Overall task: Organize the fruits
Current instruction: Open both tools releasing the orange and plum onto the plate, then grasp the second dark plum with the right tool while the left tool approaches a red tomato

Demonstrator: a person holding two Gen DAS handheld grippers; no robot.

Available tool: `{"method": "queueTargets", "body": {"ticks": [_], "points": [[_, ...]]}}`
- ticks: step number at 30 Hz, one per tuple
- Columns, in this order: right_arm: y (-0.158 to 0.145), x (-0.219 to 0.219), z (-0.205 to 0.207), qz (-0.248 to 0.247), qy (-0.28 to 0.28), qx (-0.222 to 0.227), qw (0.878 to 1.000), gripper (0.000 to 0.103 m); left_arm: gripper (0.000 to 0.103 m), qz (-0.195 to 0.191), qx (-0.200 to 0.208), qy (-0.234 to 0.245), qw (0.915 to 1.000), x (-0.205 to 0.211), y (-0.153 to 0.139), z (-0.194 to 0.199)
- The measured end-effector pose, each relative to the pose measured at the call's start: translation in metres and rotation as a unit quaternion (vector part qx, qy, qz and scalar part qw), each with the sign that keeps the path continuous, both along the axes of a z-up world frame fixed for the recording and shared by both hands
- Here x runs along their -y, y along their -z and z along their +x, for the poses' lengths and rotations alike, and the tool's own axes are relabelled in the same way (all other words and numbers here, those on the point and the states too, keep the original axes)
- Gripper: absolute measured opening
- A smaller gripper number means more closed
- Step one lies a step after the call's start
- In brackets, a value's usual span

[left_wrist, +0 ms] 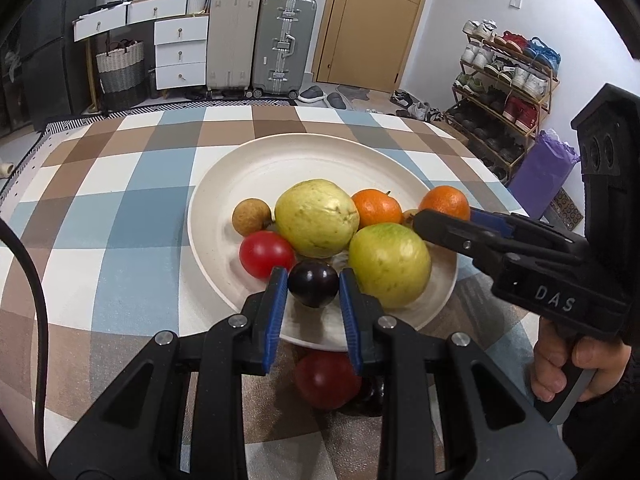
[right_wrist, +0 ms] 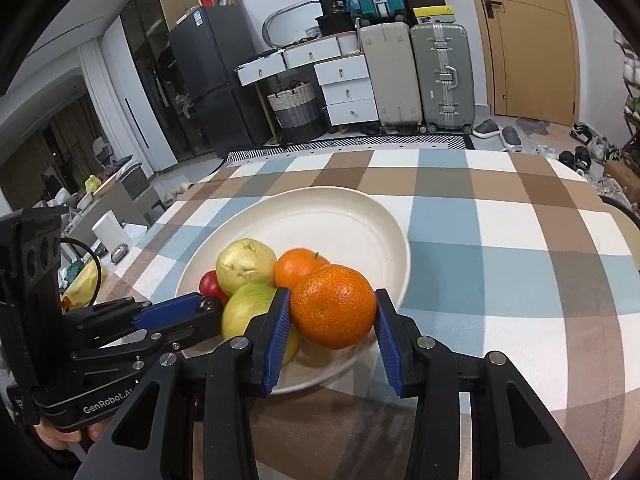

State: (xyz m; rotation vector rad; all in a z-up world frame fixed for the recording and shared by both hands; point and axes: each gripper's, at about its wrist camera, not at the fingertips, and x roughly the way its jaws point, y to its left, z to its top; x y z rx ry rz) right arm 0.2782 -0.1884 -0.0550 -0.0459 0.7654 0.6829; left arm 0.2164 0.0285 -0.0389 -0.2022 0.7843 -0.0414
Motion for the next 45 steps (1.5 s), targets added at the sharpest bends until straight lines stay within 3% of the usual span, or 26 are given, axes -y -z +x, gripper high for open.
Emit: {"method": "queueTargets", "body": {"ticks": [7, 14, 17, 19, 23, 25, 27, 30, 45], "points": [[0.002, 0.001, 0.006, 0.003, 0.005, -0.009, 1.000, 0.044, 0.032, 0.001, 0.002, 0.007, 1.0000, 0.002, -0.002, -0.002], [-0.003, 0.003, 0.000, -0.005, 0.012, 0.012, 1.000, 0.048, 0.043, 0.007, 0.012, 0.011, 0.9998, 0.005, -0.005, -0.010], [-0.004, 0.005, 0.000, -0.004, 0.013, 0.012, 1.000, 0.054, 0.062, 0.004, 0.019, 0.016, 0.9997, 0.006, -0.008, -0.015], [-0.006, 0.008, -0.002, -0.003, 0.014, 0.017, 1.000, 0.061, 0.081, 0.007, 0.025, 0.014, 0.9996, 0.006, -0.012, -0.020], [-0.012, 0.013, -0.007, 0.005, 0.015, 0.024, 1.000, 0.077, 0.084, 0.016, 0.029, 0.004, 0.9994, 0.004, -0.019, -0.029], [-0.015, 0.018, -0.010, 0.011, 0.017, 0.027, 0.999, 0.090, 0.093, 0.019, 0.033, -0.003, 0.9993, 0.000, -0.024, -0.035], [-0.018, 0.022, -0.014, 0.016, 0.018, 0.026, 0.999, 0.093, 0.102, 0.018, 0.039, -0.013, 0.9990, -0.006, -0.029, -0.041], [-0.022, 0.028, -0.020, 0.021, 0.025, 0.028, 0.999, 0.101, 0.102, 0.010, 0.045, -0.017, 0.9988, -0.013, -0.034, -0.051], [-0.016, 0.006, -0.059, -0.021, -0.036, 0.010, 0.999, 0.103, 0.102, 0.040, 0.010, -0.028, 0.9987, -0.018, -0.018, -0.081]]}}
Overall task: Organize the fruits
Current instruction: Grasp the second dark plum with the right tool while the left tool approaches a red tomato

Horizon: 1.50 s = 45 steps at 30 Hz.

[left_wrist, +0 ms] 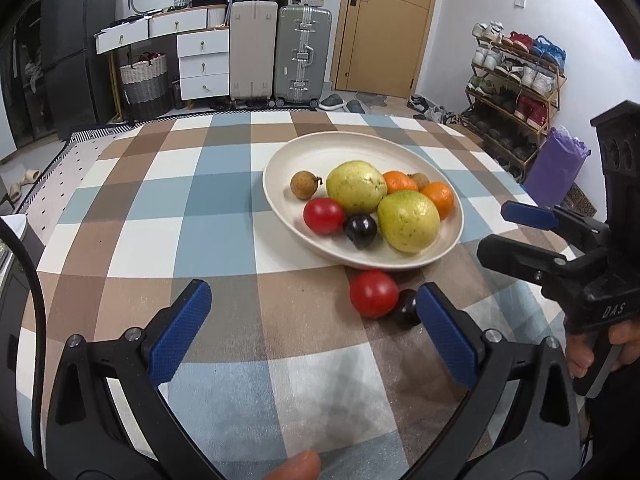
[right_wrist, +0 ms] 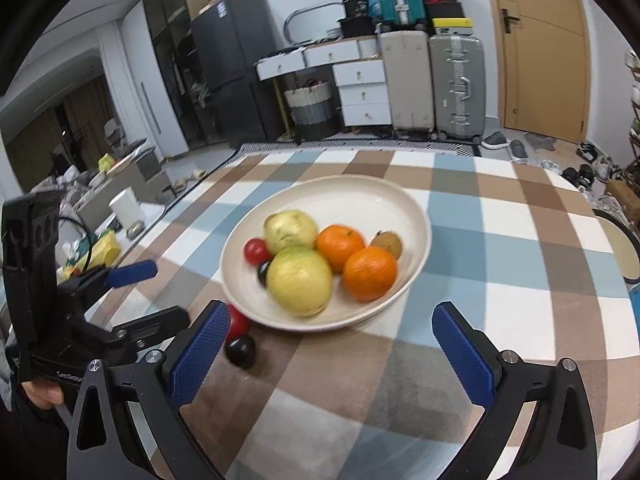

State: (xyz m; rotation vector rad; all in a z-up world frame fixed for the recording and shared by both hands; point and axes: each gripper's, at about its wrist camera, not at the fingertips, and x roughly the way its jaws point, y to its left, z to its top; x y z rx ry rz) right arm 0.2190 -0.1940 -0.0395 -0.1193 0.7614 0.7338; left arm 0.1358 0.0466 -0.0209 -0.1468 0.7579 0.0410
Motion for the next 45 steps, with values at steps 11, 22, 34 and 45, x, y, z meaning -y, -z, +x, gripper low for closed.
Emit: {"method": "queueTargets", "body": {"ticks": [11, 22, 34, 45], "points": [[0.021, -0.017, -0.006, -0.039, -0.042, -0.036, 0.998, 0.103, 0.102, 0.001, -0.020, -0.009, 0.9997, -0.004, 0.010, 0.000], [0.037, -0.043, -0.023, -0.090, -0.092, -0.035, 0.991, 0.098, 0.102, -0.013, -0.020, -0.023, 0.9995, -0.010, 0.011, 0.001], [0.040, -0.057, -0.027, -0.101, -0.118, -0.028, 0.988, 0.077, 0.102, -0.018, -0.020, -0.021, 0.9994, -0.011, 0.012, 0.002], [0.040, -0.062, -0.025, -0.098, -0.121, -0.023, 0.987, 0.055, 0.102, -0.029, -0.015, -0.032, 0.9990, -0.018, 0.010, 0.001]]}}
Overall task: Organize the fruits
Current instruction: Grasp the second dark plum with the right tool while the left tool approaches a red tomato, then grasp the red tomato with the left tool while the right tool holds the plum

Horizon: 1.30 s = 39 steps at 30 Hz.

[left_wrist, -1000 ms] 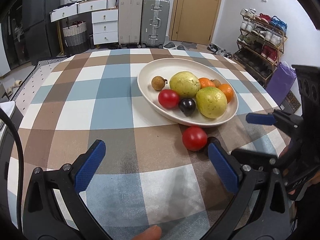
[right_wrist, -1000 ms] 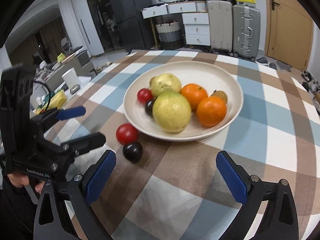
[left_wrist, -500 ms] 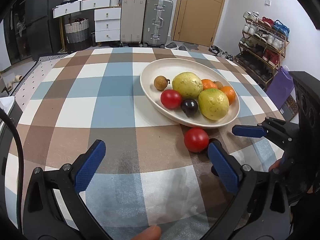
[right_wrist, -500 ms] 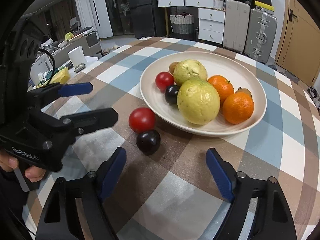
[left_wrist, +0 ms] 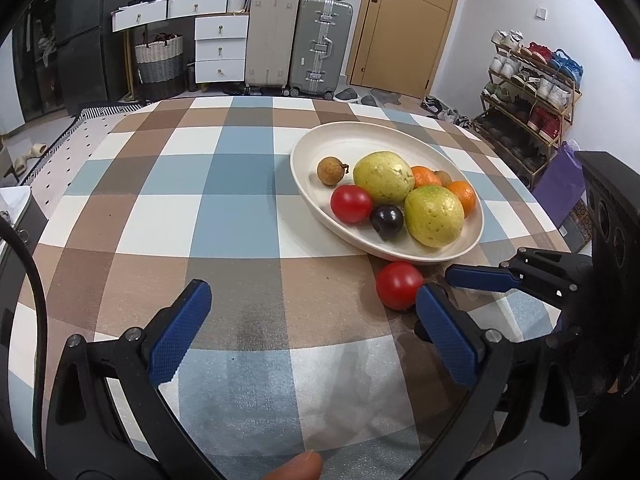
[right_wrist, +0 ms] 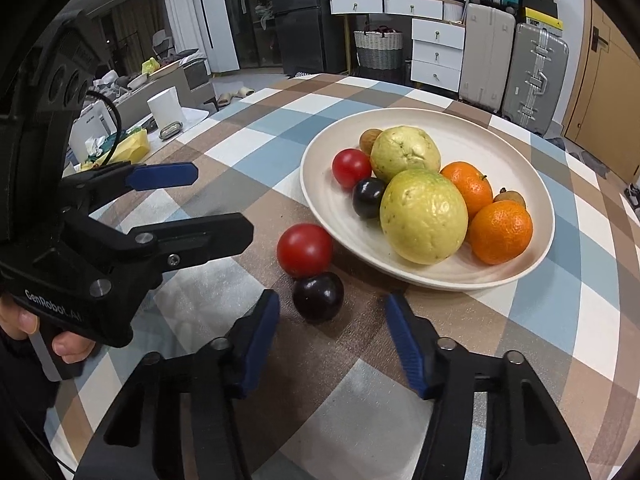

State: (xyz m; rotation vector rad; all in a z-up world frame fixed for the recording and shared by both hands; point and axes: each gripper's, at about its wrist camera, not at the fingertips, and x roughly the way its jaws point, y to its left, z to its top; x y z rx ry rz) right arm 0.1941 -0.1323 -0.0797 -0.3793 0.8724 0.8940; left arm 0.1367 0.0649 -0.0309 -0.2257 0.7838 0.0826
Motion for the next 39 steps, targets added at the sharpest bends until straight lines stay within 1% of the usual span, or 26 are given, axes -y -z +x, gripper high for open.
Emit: {"method": "queueTargets", "body": {"ticks": [5, 7, 8, 12, 13, 16, 20, 23, 25, 27, 32, 35, 39], "points": [[0.000, -0.002, -0.001, 0.001, -0.008, 0.001, 1.000, 0.053, 0.102, -0.001, -0.001, 0.000, 1.0000, 0.000, 0.000, 0.000], [0.000, -0.003, -0.003, 0.002, -0.013, 0.001, 1.000, 0.049, 0.102, -0.002, -0.001, 0.000, 1.0000, 0.000, 0.000, 0.000], [0.000, -0.004, -0.003, 0.000, -0.014, 0.004, 1.000, 0.048, 0.102, -0.003, -0.001, 0.000, 1.0000, 0.000, 0.000, 0.000], [0.000, -0.006, -0.004, 0.000, -0.018, 0.006, 1.000, 0.041, 0.102, -0.004, -0.002, -0.001, 1.0000, 0.000, 0.001, 0.001], [0.000, -0.006, -0.005, 0.000, -0.019, 0.008, 1.000, 0.036, 0.102, -0.004, -0.002, -0.001, 1.0000, 0.000, 0.001, 0.001], [0.000, -0.006, -0.006, 0.001, -0.024, 0.008, 1.000, 0.028, 0.102, -0.004, -0.002, 0.000, 1.0000, 0.001, 0.001, 0.001], [0.000, -0.003, -0.008, 0.002, -0.029, 0.010, 1.000, 0.027, 0.102, -0.003, -0.004, 0.000, 1.0000, 0.000, 0.003, 0.002], [-0.004, 0.005, -0.008, 0.015, -0.024, 0.009, 1.000, 0.027, 0.102, -0.006, -0.005, -0.001, 1.0000, 0.000, 0.003, 0.001], [-0.011, 0.012, -0.008, 0.028, -0.020, 0.016, 0.999, 0.027, 0.102, -0.004, -0.003, -0.001, 1.0000, 0.000, 0.002, 0.001], [-0.018, 0.019, -0.007, 0.043, -0.011, 0.021, 0.999, 0.027, 0.102, -0.005, 0.000, 0.002, 1.0000, 0.001, 0.001, 0.001], [-0.030, 0.035, 0.003, 0.083, 0.021, 0.027, 0.996, 0.027, 0.102, 0.009, -0.003, 0.003, 0.9999, 0.006, 0.002, 0.003], [-0.034, 0.040, 0.006, 0.089, 0.041, 0.043, 0.994, 0.027, 0.102, 0.009, -0.004, 0.010, 0.9999, 0.011, 0.002, 0.005], [-0.035, 0.045, 0.014, 0.096, 0.064, 0.043, 0.992, 0.027, 0.102, 0.016, -0.009, 0.019, 0.9996, 0.020, 0.002, 0.008]]}}
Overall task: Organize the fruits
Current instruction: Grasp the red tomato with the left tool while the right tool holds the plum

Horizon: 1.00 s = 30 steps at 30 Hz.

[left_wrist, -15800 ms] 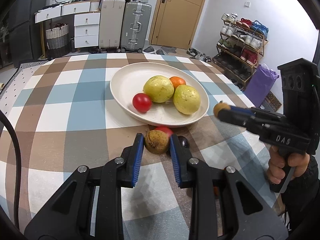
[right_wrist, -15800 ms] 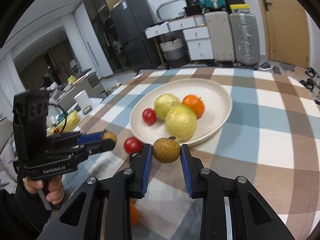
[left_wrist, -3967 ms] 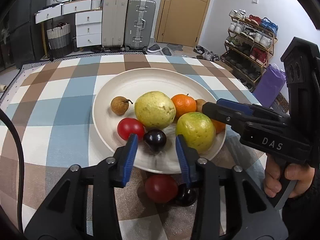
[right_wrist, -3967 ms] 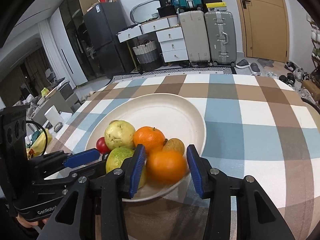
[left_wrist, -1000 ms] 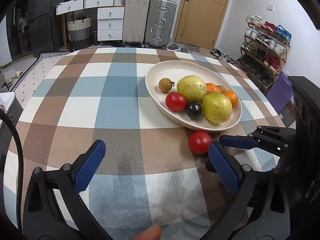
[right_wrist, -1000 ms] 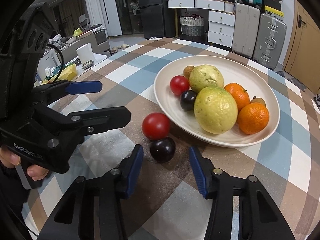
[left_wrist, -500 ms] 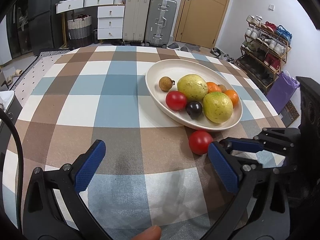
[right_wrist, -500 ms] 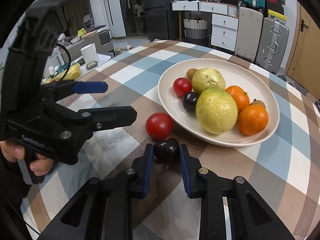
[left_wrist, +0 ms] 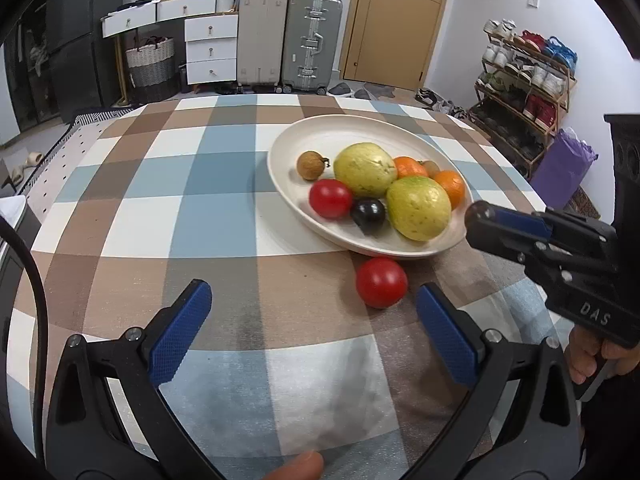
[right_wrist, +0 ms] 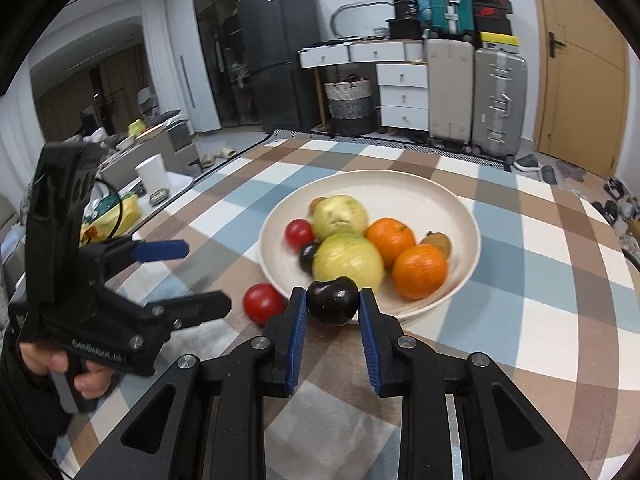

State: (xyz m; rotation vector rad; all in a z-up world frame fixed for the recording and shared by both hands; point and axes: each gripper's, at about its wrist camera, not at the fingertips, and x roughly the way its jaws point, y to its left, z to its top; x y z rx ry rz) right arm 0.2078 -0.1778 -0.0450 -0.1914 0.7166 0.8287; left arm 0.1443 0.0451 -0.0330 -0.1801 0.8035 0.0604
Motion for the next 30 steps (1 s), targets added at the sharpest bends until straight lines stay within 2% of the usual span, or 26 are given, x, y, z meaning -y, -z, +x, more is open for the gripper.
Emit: {"method": "queueTargets", "body": {"ticks": [2, 5, 7, 12, 18, 23, 25, 26, 27, 30], "points": [[-0.001, 0.004, 0.003, 0.003, 0.004, -0.006, 1.000, 0.027, 0.102, 0.007, -0.005, 0.009, 0.9999, 0.007, 0.002, 0.003], [-0.005, 0.010, 0.005, 0.006, 0.010, -0.004, 1.000, 0.027, 0.094, 0.006, -0.011, 0.027, 0.9995, 0.016, 0.005, 0.006], [-0.007, 0.013, 0.006, 0.013, 0.012, -0.003, 1.000, 0.027, 0.082, 0.009, -0.020, 0.039, 0.9990, 0.022, 0.008, 0.009], [-0.008, 0.015, 0.008, 0.012, 0.017, -0.004, 1.000, 0.027, 0.066, 0.014, -0.043, 0.059, 0.9972, 0.035, 0.017, 0.019], [-0.008, 0.021, 0.012, 0.015, 0.029, -0.010, 0.999, 0.027, 0.065, 0.024, -0.046, 0.068, 0.9963, 0.040, 0.018, 0.027], [-0.007, 0.022, 0.013, 0.015, 0.032, -0.012, 0.999, 0.027, 0.057, 0.037, -0.047, 0.077, 0.9953, 0.045, 0.018, 0.034], [-0.008, 0.022, 0.013, 0.014, 0.032, -0.012, 0.999, 0.027, 0.044, 0.037, -0.045, 0.080, 0.9951, 0.046, 0.018, 0.034], [-0.008, 0.022, 0.012, 0.015, 0.033, -0.012, 0.999, 0.027, 0.041, 0.035, -0.043, 0.082, 0.9950, 0.045, 0.018, 0.034], [-0.007, 0.023, 0.013, 0.015, 0.033, -0.012, 0.999, 0.027, 0.032, 0.031, -0.042, 0.085, 0.9950, 0.045, 0.017, 0.033], [-0.007, 0.023, 0.013, 0.014, 0.034, -0.013, 0.999, 0.027, 0.029, 0.026, -0.039, 0.088, 0.9950, 0.044, 0.017, 0.032]]}}
